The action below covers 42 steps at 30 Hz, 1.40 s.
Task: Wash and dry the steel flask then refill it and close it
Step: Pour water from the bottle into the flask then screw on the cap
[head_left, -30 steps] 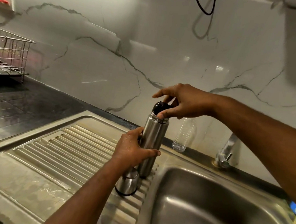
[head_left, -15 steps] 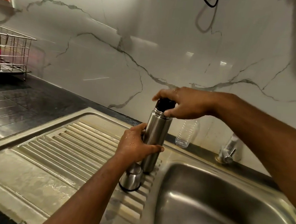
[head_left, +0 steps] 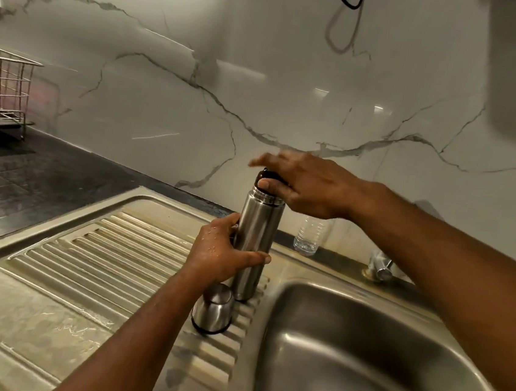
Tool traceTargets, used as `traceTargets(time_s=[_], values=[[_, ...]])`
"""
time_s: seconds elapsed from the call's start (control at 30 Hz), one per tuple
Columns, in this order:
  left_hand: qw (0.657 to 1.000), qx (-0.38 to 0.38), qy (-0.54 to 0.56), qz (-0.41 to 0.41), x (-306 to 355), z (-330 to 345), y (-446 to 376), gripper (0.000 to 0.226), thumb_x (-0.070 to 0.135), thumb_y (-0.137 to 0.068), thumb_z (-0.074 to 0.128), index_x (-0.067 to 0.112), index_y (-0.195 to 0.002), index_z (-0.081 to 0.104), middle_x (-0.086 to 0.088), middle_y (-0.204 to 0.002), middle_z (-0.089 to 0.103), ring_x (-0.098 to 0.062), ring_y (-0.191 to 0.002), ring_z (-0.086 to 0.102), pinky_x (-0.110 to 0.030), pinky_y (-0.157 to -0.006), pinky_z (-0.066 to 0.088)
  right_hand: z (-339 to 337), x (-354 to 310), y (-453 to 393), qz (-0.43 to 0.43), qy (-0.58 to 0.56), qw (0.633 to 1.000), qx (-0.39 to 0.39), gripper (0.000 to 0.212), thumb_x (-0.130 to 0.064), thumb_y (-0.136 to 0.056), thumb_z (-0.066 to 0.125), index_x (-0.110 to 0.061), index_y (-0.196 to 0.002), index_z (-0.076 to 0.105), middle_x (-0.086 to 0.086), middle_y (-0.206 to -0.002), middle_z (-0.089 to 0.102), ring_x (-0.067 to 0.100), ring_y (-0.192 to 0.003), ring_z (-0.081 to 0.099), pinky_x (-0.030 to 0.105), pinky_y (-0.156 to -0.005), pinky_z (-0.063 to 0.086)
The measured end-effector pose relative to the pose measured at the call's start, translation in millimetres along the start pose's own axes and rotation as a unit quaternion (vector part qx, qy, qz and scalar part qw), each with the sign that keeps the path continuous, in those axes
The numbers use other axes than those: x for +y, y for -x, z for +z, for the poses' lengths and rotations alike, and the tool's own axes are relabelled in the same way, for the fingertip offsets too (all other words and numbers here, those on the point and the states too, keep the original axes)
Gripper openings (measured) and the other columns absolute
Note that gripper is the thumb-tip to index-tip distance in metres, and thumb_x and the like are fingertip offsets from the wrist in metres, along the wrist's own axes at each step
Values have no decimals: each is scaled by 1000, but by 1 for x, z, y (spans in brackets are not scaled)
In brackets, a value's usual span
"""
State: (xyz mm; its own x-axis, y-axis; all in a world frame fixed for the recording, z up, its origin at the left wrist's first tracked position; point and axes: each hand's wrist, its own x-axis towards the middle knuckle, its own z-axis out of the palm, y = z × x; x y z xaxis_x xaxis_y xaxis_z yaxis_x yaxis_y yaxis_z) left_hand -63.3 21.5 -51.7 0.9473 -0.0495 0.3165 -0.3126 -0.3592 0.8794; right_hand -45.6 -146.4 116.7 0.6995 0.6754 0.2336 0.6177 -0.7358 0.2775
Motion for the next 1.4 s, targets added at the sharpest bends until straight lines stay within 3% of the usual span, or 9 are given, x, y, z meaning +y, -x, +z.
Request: traceTargets(time_s=[0.2,0.33,0.47,0.6,0.7,1.07,1.17,1.3,1.4], values=[[1000,3,1,6,-3,-1,0,69,40,-67,97,36,-126,62,10,-107,70,-2,-96,66,-20,-77,51,12,-5,-2,-35,88,995,40,43,-56,-108,22,-26,-128,45,3,-97,59,14,-74,56,31,-63,50],[1000,22,-8,8,-2,4,-1,69,42,-65,98,38,-123,62,11,-105,71,-3,-94,67,-27,-83,56,15,-14,-10,36,144,986,75,42,-54,-109,25,-21,-114,51,-4,-72,53,10,-60,49,30,-58,39],[1000,11,-9,7,-4,1,-3,68,38,-64,99,34,-122,64,6,-102,73,-7,-91,70,-28,-80,58,14,-24,-12,116,82,988,58,47,-62,-104,30,-23,-110,56,-2,-84,58,18,-77,58,37,-71,52],[1000,-15,-2,7,-5,-3,-5,69,38,-65,99,32,-125,64,6,-106,73,-10,-96,71,-24,-79,55,9,-13,-9,39,80,995,51,49,-65,-104,28,-23,-112,52,-2,-87,58,15,-74,57,33,-64,50],[1000,-14,6,7,-2,-2,-5,69,37,-66,98,32,-125,64,8,-107,73,-8,-96,70,-22,-78,54,10,-15,-14,-3,105,991,78,38,-53,-108,31,-24,-106,55,-4,-76,57,12,-65,55,25,-53,35],[1000,-1,-6,23,1,-1,-2,70,37,-66,99,30,-126,63,14,-101,69,3,-90,66,-14,-74,50,16,-42,-15,182,59,978,89,26,-51,-105,41,-26,-99,45,1,-85,52,21,-82,52,37,-72,40],[1000,-17,-5,25,0,-7,-2,75,42,-65,99,29,-129,63,10,-109,71,-3,-97,68,-19,-79,55,17,-45,-14,201,33,975,87,34,-56,-105,39,-23,-103,47,4,-91,57,20,-82,53,37,-71,41],[998,-55,14,5,-2,-16,-2,87,44,-62,100,27,-137,60,4,-121,71,-10,-107,70,-34,-92,62,11,-49,-3,277,-19,959,58,80,-81,-94,31,-14,-137,45,9,-111,60,26,-94,58,41,-75,48],[997,-63,48,-11,-1,-32,-2,91,40,-64,100,25,-143,58,1,-130,69,-13,-113,69,-38,-95,61,-1,-56,23,359,-40,924,124,73,-74,-95,45,-14,-135,46,5,-104,63,26,-86,61,39,-71,48]])
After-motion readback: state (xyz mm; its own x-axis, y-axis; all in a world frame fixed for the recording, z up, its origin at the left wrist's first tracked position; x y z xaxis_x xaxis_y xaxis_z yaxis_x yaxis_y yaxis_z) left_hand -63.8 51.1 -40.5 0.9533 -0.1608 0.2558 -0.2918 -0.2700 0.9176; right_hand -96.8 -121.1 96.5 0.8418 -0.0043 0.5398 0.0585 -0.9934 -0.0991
